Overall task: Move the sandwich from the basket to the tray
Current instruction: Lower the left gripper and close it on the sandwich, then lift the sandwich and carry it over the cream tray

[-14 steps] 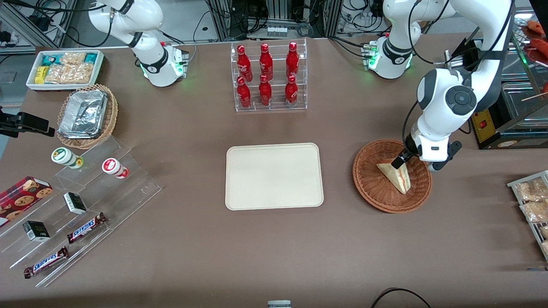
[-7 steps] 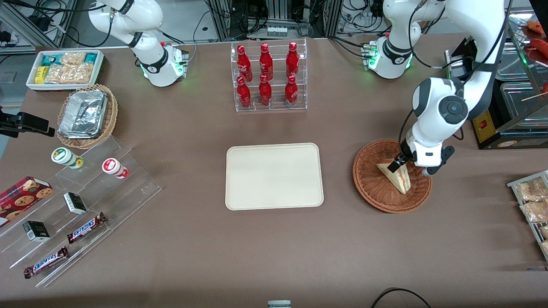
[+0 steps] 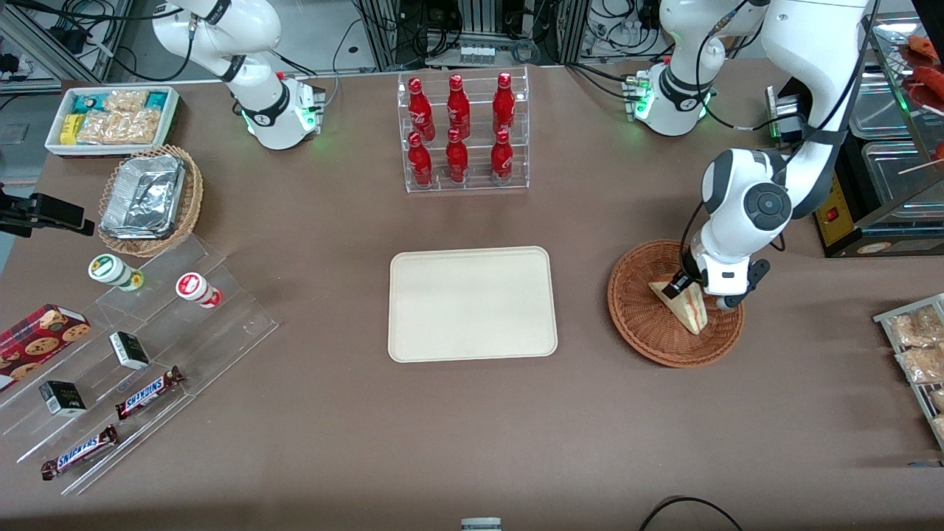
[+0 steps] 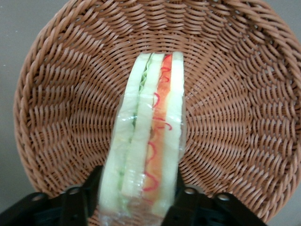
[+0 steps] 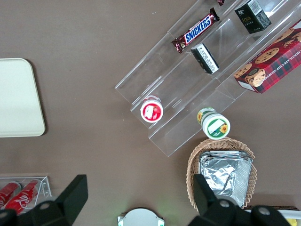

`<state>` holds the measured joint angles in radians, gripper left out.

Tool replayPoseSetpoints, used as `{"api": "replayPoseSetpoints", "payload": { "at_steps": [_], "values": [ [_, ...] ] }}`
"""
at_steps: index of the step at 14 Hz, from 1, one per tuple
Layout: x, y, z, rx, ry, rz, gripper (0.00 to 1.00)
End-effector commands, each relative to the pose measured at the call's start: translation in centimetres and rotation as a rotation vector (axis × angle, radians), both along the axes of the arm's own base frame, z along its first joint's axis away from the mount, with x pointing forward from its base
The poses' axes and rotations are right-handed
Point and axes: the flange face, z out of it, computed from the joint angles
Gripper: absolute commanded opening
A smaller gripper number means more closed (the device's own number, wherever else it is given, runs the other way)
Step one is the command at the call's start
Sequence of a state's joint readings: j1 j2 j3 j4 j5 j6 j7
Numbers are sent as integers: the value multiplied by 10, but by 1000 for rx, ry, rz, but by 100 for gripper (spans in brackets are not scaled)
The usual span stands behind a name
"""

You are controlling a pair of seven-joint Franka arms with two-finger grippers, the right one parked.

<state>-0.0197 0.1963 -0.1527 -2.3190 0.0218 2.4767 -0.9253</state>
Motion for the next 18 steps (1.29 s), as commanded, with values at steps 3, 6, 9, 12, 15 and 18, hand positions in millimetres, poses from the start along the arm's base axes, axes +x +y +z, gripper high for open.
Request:
{"api": "replayPoseSetpoints", "payload": {
  "at_steps": [3, 6, 9, 12, 15, 18],
  "values": [
    [15, -8, 56, 19, 32, -101, 0],
    [37, -39, 92, 13, 59, -149, 0],
    [52, -79, 116, 0, 38, -207, 0],
    [51, -131, 118, -11, 25, -287, 0],
    [51, -189, 111, -28, 17, -373, 0],
    [46, -246, 97, -44, 18, -446, 0]
  ]
}}
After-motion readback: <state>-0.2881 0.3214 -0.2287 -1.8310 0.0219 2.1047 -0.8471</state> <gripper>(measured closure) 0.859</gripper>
